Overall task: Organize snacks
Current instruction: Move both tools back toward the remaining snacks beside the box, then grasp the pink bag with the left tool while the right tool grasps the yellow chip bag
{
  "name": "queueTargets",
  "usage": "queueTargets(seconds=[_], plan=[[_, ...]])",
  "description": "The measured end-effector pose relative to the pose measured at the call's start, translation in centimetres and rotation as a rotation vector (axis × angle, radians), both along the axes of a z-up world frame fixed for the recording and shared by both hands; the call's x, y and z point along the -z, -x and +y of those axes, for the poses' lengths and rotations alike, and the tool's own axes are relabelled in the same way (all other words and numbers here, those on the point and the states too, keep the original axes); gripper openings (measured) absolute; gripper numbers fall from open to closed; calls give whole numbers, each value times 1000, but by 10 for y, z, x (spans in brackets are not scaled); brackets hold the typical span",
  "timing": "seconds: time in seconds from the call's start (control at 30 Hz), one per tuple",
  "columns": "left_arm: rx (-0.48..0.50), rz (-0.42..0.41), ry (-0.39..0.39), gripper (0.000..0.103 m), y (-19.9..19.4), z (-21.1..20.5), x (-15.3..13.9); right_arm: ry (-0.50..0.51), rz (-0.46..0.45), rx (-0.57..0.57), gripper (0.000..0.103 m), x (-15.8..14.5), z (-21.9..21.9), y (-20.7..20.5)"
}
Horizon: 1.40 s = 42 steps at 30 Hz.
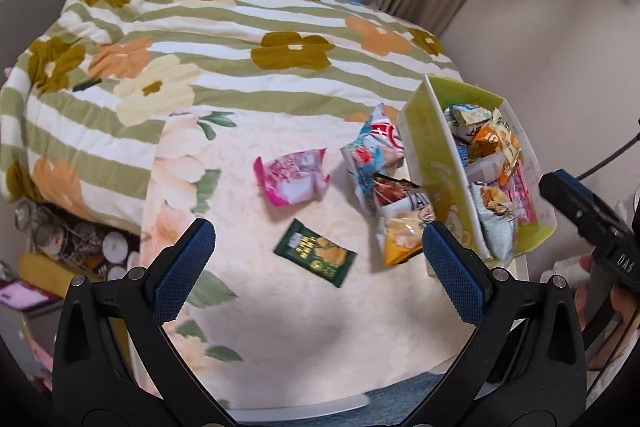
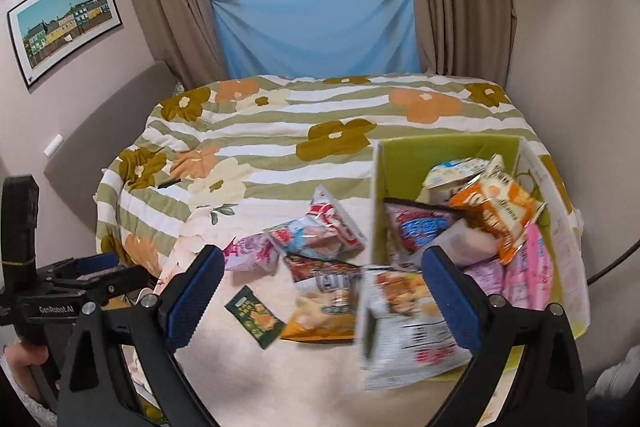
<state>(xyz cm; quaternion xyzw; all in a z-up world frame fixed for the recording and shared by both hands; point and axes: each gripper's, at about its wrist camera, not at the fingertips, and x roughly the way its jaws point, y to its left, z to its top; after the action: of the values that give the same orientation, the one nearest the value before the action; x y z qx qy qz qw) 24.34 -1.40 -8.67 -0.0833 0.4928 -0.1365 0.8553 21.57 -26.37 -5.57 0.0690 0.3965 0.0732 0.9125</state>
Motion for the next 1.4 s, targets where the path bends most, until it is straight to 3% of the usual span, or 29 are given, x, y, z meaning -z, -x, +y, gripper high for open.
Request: queueTargets(seconds=[0.33, 0.53, 0.8, 1.2, 1.33, 1.4], plan=[[134, 21, -3, 103, -46, 32, 13, 70, 67, 118, 98, 36, 58, -10], [311, 9, -105, 103, -77, 10, 34, 109, 105, 223, 98, 65, 77, -13], [521, 24, -221, 103, -109, -33, 93, 223, 161, 283, 98, 114, 101, -21], [623, 48, -321, 102, -138, -71, 164, 411, 153, 346, 98, 168, 100, -39], [664, 60, -357, 97, -140, -81, 181, 477, 142, 326, 98, 176, 109, -43], [677, 71, -371, 84, -141, -85, 189, 513, 141, 325, 98, 180, 113, -45]])
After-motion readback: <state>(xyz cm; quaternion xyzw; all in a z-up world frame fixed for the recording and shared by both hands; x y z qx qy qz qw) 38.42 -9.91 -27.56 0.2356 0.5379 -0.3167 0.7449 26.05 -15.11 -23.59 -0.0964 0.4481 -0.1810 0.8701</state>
